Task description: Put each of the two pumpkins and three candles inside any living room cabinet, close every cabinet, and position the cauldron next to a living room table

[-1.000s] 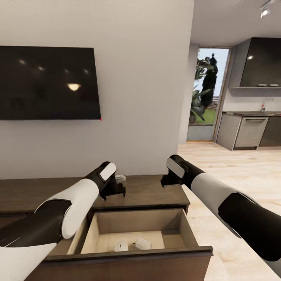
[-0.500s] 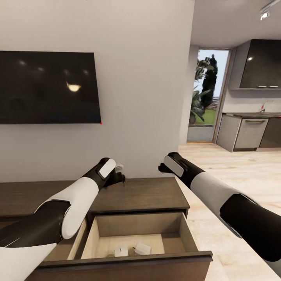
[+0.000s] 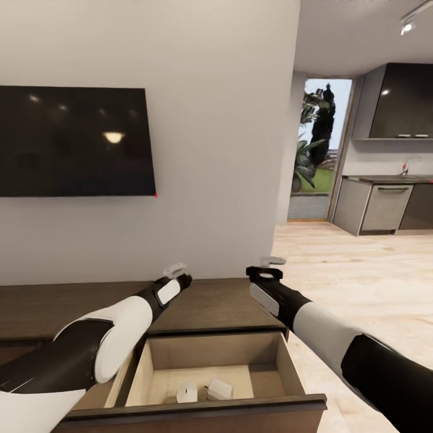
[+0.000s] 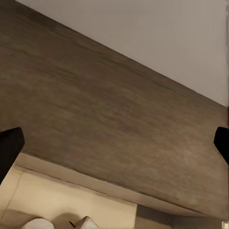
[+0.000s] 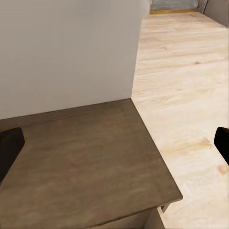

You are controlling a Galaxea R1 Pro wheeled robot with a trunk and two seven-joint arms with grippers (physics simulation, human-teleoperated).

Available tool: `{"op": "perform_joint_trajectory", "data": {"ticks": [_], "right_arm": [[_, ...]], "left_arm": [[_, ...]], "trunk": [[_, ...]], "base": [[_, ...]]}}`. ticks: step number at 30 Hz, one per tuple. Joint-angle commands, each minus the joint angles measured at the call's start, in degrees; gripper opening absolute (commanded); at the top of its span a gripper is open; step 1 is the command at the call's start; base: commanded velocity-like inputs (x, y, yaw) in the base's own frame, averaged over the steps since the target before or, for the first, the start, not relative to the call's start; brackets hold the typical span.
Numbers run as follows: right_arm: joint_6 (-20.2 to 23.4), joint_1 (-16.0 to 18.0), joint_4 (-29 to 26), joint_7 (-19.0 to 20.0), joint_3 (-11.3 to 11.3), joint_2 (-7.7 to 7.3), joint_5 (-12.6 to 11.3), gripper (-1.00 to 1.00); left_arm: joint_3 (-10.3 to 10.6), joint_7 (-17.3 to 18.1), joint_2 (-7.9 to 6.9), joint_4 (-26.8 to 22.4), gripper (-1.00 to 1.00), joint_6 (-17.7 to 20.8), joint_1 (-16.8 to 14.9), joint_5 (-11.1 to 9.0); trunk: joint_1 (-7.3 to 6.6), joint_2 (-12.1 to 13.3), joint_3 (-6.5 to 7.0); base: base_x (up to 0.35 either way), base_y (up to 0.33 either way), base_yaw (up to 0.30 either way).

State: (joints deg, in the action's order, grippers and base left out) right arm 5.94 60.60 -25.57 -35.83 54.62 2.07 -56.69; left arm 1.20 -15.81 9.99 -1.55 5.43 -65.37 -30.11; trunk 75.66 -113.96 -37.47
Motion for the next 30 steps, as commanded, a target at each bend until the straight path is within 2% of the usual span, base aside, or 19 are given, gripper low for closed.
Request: {"op": "perform_joint_trajectory", "data": {"ticks": [1, 4, 6, 8, 10, 14, 18, 30], "right_arm": [[-1.3, -0.9, -0.1, -0.5, 1.2, 0.47, 0.8, 1.00], [-3.1, -2.3, 0.0, -1.5, 2.4, 1.52, 2.0, 1.00], [-4.2, -4.2, 0.1, -3.1, 3.2, 2.16, 2.7, 1.00], [-4.3, -4.8, 0.1, -3.4, 3.3, 2.27, 2.8, 1.00], [-4.6, -5.6, 0.1, -3.6, 3.4, 2.50, 2.9, 1.00], [-5.8, -6.1, 0.1, -3.7, 3.4, 2.85, 2.9, 1.00], [-7.3, -6.5, 0.2, -3.7, 3.5, 3.25, 2.9, 1.00], [-7.6, -8.6, 0.3, -3.7, 3.5, 3.96, 2.9, 1.00]], "left_arm": [[0.2, 0.4, 0.01, 0.1, 1.00, -1.1, 0.6, 0.2], [0.2, 1.2, 0.01, 0.3, 1.00, -2.9, 2.1, 0.6], [0.2, 3.8, 0.01, 0.4, 1.00, -4.5, 5.5, 1.0], [0.2, 4.8, 0.01, 0.4, 1.00, -4.7, 6.7, 1.2], [0.2, 5.5, 0.01, 0.4, 1.00, -4.9, 7.5, 2.3], [0.2, 5.8, 0.01, 0.4, 1.00, -4.9, 7.9, 3.8], [0.2, 5.7, -0.94, 0.4, 1.00, -4.9, 8.9, 4.4], [0.2, 5.5, -1.70, 0.4, 1.00, -4.8, 9.4, 4.5]], "trunk": [[-0.23, 0.4, 0.12], [-0.89, 1.6, 0.66], [-1.33, 2.4, 1.02], [-1.77, 3.2, 1.38], [-2.21, 4.0, 1.74], [-3.09, 5.6, 2.46], [-3.97, 7.2, 3.17], [-6.60, 12.0, 5.33]], "base": [[0.000, 0.000, 0.000], [0.000, 0.000, 0.000], [0.000, 0.000, 0.000], [0.000, 0.000, 0.000], [0.000, 0.000, 0.060], [0.000, 0.000, 0.198], [0.000, 0.000, 0.275], [0.000, 0.000, 0.298]]}}
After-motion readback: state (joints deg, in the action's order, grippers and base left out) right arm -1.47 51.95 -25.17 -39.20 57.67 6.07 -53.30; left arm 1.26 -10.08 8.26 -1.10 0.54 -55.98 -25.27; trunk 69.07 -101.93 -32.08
